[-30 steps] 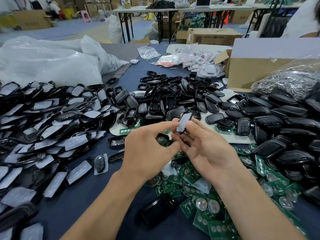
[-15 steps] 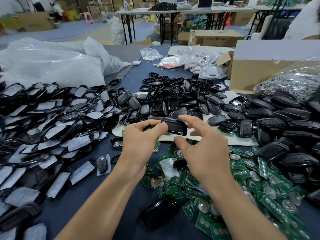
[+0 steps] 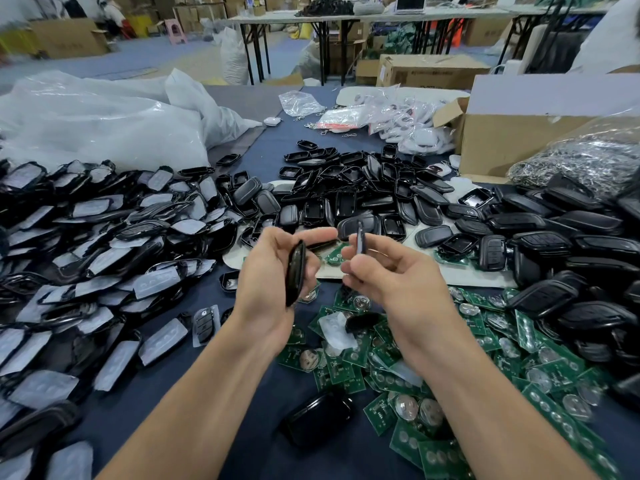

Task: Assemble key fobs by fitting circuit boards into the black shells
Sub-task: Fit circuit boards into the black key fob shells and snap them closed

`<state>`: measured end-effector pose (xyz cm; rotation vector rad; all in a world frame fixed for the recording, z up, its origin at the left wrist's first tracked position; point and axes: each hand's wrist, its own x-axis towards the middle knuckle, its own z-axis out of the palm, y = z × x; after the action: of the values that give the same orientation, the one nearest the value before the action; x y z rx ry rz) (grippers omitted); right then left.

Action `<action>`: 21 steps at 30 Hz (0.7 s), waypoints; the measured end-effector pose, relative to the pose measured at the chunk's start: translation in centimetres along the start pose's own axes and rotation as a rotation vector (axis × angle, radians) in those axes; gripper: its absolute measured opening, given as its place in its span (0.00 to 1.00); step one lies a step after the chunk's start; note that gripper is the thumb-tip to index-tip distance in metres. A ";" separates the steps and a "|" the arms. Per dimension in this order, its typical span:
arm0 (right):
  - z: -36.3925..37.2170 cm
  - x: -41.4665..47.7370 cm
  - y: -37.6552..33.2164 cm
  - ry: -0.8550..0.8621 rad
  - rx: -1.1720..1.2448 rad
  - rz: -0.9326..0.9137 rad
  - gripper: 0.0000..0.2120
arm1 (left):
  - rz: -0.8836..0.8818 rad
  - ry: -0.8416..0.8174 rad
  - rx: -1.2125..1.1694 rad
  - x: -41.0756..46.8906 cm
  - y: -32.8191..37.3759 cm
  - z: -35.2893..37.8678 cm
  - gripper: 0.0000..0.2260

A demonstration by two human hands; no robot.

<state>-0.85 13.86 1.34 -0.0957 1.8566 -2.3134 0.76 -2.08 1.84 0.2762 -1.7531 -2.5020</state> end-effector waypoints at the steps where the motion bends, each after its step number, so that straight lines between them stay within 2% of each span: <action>1: -0.2 0.2 -0.1 -0.017 0.110 0.045 0.11 | 0.026 0.046 0.036 -0.1 0.0 -0.1 0.23; 4: -0.5 0.3 -0.1 -0.072 0.238 0.102 0.18 | 0.074 0.156 0.246 0.0 0.0 0.2 0.19; 6: -0.6 0.2 0.0 -0.096 0.181 0.085 0.17 | 0.101 0.171 0.302 0.1 -0.1 0.5 0.16; 8: -0.6 0.1 0.3 -0.093 0.017 0.019 0.12 | 0.162 0.183 0.379 0.1 -0.3 0.4 0.14; 11: -0.7 0.2 0.8 -0.021 -0.290 -0.129 0.16 | 0.232 0.192 0.475 0.0 -0.5 0.3 0.12; 14: -0.4 -0.1 0.9 0.032 -0.531 -0.260 0.19 | 0.212 0.152 0.468 0.0 -0.4 0.3 0.13; 18: -0.1 -0.4 0.4 0.044 -0.660 -0.299 0.28 | 0.105 0.010 0.333 0.0 0.0 0.3 0.16; 21: 0.0 -0.5 0.3 0.070 -0.734 -0.321 0.27 | 0.108 -0.049 0.359 0.0 0.2 0.1 0.17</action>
<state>-0.27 13.84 1.06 -0.4334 2.8010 -1.6716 0.69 -2.08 2.04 0.1351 -2.1679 -2.1282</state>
